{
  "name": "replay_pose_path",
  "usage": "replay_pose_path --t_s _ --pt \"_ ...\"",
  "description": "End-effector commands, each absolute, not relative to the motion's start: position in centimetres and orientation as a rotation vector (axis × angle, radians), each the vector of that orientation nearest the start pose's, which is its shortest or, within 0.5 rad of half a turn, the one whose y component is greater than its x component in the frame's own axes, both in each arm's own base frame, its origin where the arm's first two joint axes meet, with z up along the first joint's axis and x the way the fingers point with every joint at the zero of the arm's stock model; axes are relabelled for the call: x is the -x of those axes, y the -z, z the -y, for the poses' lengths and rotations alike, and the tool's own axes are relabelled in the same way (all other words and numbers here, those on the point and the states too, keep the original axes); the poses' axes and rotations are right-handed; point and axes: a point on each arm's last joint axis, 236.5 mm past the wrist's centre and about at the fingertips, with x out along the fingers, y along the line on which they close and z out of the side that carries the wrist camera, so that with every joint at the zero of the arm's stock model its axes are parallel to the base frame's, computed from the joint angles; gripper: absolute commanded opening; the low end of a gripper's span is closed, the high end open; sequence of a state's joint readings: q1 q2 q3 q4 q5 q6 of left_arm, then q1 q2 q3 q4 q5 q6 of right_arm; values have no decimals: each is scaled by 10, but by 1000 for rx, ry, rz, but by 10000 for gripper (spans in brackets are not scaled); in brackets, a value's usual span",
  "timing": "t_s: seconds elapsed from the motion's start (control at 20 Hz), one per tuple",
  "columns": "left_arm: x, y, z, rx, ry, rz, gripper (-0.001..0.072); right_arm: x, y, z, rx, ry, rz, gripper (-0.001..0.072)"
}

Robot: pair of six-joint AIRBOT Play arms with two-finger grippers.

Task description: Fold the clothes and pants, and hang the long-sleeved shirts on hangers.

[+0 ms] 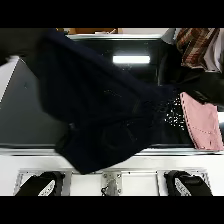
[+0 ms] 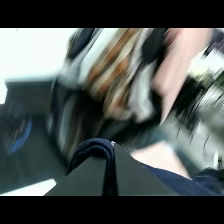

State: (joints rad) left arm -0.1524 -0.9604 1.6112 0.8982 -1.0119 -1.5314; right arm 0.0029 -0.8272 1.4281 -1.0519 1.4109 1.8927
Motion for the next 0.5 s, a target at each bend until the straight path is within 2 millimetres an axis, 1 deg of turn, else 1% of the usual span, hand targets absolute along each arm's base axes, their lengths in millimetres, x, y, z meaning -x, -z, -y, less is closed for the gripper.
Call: replay_pose_path --t_s 0.0,0.05,0.1,0.15,0.2,0.25,0.3,0.35,0.45 --pt "-434 -270 192 438 584 -664 7 -336 -177 -116 -546 -295 -1120 28" --pt "-455 -234 198 450 567 -733 7 -358 -150 -112 -538 -268 -1162 28" --pt "-476 -194 200 462 539 -800 7 -380 -130 -107 -543 -234 -1165 28" --pt "-489 -162 202 478 521 -856 7 -403 -116 -103 -551 -212 -1140 28" --pt "-498 -136 205 501 509 -904 7 -424 -105 -100 -556 -198 -1109 28" --pt "-506 -119 207 531 501 -930 7 -438 -97 -97 -547 -190 -1095 28" --pt "-510 -109 210 562 500 -944 7 -448 -90 -94 -535 -178 -1096 28" --pt "-512 -104 211 571 500 -954 7 -453 -85 -89 -509 -165 -1100 28" --pt "-510 -106 211 573 503 -955 7 -455 -82 -75 -448 -123 -1092 28"
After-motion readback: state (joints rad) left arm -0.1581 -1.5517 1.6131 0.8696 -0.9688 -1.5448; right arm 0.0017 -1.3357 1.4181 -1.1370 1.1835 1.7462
